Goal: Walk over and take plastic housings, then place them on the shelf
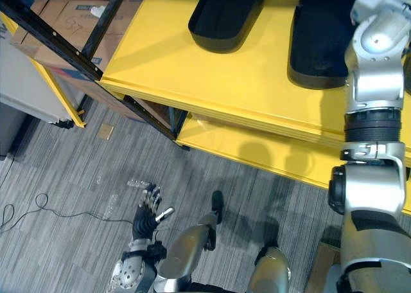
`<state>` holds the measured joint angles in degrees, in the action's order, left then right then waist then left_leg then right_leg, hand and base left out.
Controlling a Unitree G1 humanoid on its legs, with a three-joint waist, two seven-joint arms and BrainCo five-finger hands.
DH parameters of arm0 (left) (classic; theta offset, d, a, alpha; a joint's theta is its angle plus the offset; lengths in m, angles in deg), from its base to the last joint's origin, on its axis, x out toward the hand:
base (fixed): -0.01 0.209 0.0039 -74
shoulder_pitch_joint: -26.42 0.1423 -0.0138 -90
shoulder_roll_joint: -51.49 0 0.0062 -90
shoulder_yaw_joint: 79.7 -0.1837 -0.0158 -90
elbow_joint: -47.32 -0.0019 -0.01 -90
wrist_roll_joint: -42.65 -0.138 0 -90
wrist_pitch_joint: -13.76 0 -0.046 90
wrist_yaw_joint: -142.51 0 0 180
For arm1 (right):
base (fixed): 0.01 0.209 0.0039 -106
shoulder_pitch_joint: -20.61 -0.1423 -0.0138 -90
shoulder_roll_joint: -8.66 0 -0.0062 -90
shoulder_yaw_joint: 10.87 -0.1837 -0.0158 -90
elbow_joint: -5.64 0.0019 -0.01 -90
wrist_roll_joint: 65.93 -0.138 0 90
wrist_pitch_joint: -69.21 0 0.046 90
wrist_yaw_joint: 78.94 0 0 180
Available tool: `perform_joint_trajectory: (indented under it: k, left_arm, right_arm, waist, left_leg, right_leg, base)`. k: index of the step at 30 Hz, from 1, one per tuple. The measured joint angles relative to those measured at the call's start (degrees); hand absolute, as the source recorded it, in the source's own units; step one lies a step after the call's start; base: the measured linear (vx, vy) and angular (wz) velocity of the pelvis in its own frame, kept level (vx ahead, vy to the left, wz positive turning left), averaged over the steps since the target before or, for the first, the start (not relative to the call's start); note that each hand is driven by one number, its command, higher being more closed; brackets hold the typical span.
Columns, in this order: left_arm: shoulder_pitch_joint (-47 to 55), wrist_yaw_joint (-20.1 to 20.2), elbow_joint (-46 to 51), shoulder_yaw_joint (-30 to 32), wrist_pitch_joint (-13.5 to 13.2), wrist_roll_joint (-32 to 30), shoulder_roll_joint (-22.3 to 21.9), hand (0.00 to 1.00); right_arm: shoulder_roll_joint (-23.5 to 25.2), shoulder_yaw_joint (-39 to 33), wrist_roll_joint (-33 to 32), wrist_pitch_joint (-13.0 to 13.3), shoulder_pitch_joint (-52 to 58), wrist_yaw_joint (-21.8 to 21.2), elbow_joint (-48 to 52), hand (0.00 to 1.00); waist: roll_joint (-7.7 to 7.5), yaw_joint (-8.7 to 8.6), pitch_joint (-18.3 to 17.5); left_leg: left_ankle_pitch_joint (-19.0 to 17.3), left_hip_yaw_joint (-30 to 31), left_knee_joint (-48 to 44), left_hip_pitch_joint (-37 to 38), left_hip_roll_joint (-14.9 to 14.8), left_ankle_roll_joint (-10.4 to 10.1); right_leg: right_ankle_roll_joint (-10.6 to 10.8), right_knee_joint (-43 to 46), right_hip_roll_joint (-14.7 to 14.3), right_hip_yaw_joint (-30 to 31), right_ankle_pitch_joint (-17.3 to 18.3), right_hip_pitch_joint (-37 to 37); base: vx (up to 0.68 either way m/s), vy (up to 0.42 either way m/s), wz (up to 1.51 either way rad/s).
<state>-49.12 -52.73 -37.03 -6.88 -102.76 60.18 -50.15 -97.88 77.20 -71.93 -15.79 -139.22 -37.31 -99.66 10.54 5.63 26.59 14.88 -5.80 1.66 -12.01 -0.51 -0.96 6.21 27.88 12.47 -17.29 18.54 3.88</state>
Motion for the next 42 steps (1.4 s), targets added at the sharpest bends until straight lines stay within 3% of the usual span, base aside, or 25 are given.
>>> perform_joint_trajectory:
  k: [2,6,9,11,14,16,21,25,32,42]
  left_arm:
    - [-2.5,0.8,6.9,0.6,-0.6,0.7,0.3,0.0]
    - [-7.1,4.4,14.0,0.9,-0.2,5.3,3.6,0.0]
    - [-9.6,5.3,16.4,0.6,2.0,6.1,4.9,0.0]
    - [-11.9,4.6,18.2,0.4,5.2,6.1,5.9,0.0]
    - [-15.1,1.7,19.1,0.2,7.3,3.1,7.0,0.0]
    - [-17.1,-1.6,19.1,0.1,9.9,1.6,6.9,0.0]
    - [-16.1,-2.7,19.1,0.1,12.3,1.6,6.2,0.0]
    - [-16.0,-1.3,19.1,0.1,13.0,1.8,6.2,0.0]
    - [-16.0,6.2,19.1,-3.9,17.4,2.8,6.2,0.0]
    - [-26.2,7.8,16.6,-11.2,21.8,5.0,4.7,0.0]
  right_arm:
    - [1.0,0.3,-0.1,-0.3,0.8,-1.3,6.1,0.0]
    - [0.8,-0.1,-4.6,-1.7,10.6,-9.4,17.7,0.0]
    - [0.8,-1.5,-10.6,-4.3,24.9,-16.0,25.8,0.0]
    - [3.2,-2.7,-16.3,-7.6,37.5,-21.8,31.7,0.0]
    - [8.1,-1.9,-16.7,-8.1,47.2,-26.8,36.2,0.0]
    - [11.5,2.5,-14.6,-8.1,52.6,-29.2,37.7,0.0]
    - [16.3,5.8,-12.2,-7.3,53.4,-28.9,36.6,0.0]
    - [19.1,6.1,-10.0,-6.7,50.6,-25.2,32.5,0.0]
    - [20.0,7.2,-8.2,-4.7,48.0,-20.2,29.3,0.0]
    - [22.0,7.4,2.8,-4.4,42.6,-12.6,25.6,0.0]
  waist:
    - [-0.01,-1.06,0.0]
    - [-0.27,-3.82,-0.2]
    - [-2.38,-5.26,-1.1]
    - [-4.24,-6.82,-1.8]
    - [-5.85,-7.39,-1.1]
    - [-6.55,-8.76,-0.9]
    - [-7.49,-8.2,-0.3]
    - [-8.5,-7.7,0.3]
    - [-8.45,-7.86,0.7]
    - [-8.43,-9.09,1.5]
  left_leg:
    - [-0.5,-0.4,0.0,0.6,-0.1,0.1]
    - [-1.5,-1.5,0.7,2.1,-0.6,0.5]
    - [-1.5,-3.8,0.7,2.3,-0.9,1.1]
    - [-2.1,-5.0,0.5,2.6,-1.0,1.6]
    - [-3.6,-6.9,-0.6,2.8,-1.4,1.5]
    - [-4.2,-7.4,-1.2,2.3,-1.6,1.8]
    - [-3.9,-7.6,-1.3,1.1,-2.4,1.3]
    - [-3.2,-7.3,-1.9,-0.3,-2.4,1.0]
    - [-3.2,-7.2,-2.0,-0.4,-2.3,1.0]
    - [-2.8,-8.1,-2.2,-1.1,-2.9,1.4]
  right_leg:
    - [0.2,-1.1,-0.3,0.1,-0.5,-0.9]
    - [0.8,-5.7,-1.6,0.9,-3.2,-3.3]
    - [1.4,-8.0,-1.9,3.2,-5.1,-3.5]
    - [2.0,-9.6,-2.0,4.5,-6.6,-3.9]
    - [2.3,-10.5,-2.1,6.4,-7.1,-3.8]
    - [2.2,-11.0,-2.3,6.7,-7.5,-3.6]
    - [1.3,-11.7,-2.6,6.7,-8.1,-2.0]
    - [1.5,-11.4,-2.9,6.8,-8.5,-1.0]
    - [0.9,-10.6,-2.8,6.8,-8.0,-0.5]
    - [1.0,-9.0,-3.2,8.2,-8.1,1.5]
  base:
    - [0.02,0.009,-0.1]
    - [0.03,0.034,-0.19]
    - [0.06,0.049,-0.34]
    - [0.07,0.054,-0.29]
    - [0.0,0.04,-0.34]
    - [-0.05,0.042,-0.13]
    - [-0.05,0.018,-0.03]
    - [0.0,0.008,0.03]
    - [0.0,0.0,0.0]
    - [-0.01,0.001,-0.06]
